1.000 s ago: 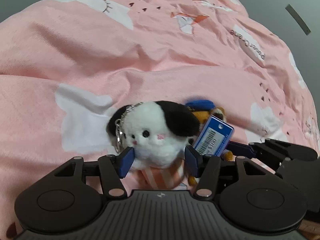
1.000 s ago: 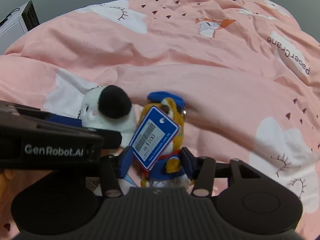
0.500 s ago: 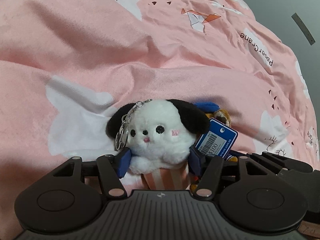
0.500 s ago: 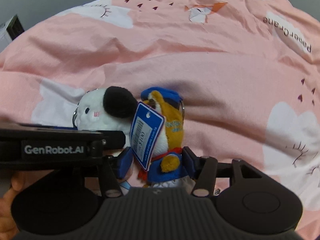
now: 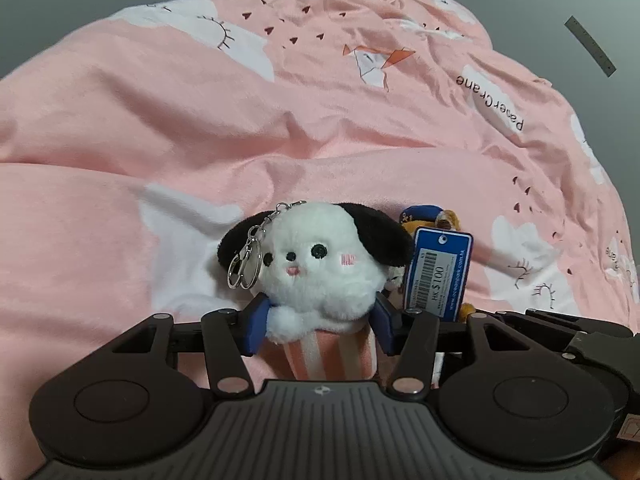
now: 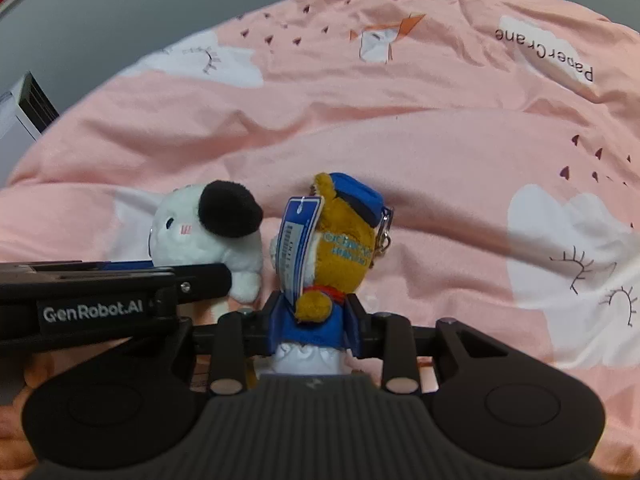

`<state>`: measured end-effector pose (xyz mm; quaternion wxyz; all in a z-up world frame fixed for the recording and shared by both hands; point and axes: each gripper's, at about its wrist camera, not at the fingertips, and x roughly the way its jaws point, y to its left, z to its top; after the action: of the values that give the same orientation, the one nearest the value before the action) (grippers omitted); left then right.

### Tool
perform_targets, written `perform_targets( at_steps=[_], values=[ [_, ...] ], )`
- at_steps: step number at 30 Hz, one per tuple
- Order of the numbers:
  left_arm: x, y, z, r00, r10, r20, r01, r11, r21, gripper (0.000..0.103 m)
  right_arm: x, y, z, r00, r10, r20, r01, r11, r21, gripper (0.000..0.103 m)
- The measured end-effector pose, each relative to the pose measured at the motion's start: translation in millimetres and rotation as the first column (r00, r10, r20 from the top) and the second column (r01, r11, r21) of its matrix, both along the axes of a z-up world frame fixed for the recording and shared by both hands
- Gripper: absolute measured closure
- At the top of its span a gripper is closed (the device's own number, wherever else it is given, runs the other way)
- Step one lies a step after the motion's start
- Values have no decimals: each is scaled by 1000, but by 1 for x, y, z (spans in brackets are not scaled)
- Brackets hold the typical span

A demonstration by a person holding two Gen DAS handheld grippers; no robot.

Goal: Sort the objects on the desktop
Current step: 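Carry dog plush with left gripper while right gripper carries bear plush over box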

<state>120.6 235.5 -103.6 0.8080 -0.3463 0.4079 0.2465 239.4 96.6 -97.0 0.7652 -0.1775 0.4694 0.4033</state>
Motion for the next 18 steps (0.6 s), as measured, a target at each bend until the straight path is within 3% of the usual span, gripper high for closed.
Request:
perform_targets(
  at_steps=[5, 11, 18],
  values=[
    [-14, -10, 20, 1000, -13, 24, 12, 1000, 25, 42, -14, -13, 19, 1000, -13, 0, 13, 999, 43, 70],
    [-28, -35, 58, 993, -81, 90, 75, 995, 69, 42, -46, -43, 59, 996, -21, 91, 12, 995, 98, 70],
    [-32, -83, 107, 959, -207, 192, 185, 974, 128, 42, -72, -105, 113, 983, -94, 156, 63, 978, 197, 70]
  ],
)
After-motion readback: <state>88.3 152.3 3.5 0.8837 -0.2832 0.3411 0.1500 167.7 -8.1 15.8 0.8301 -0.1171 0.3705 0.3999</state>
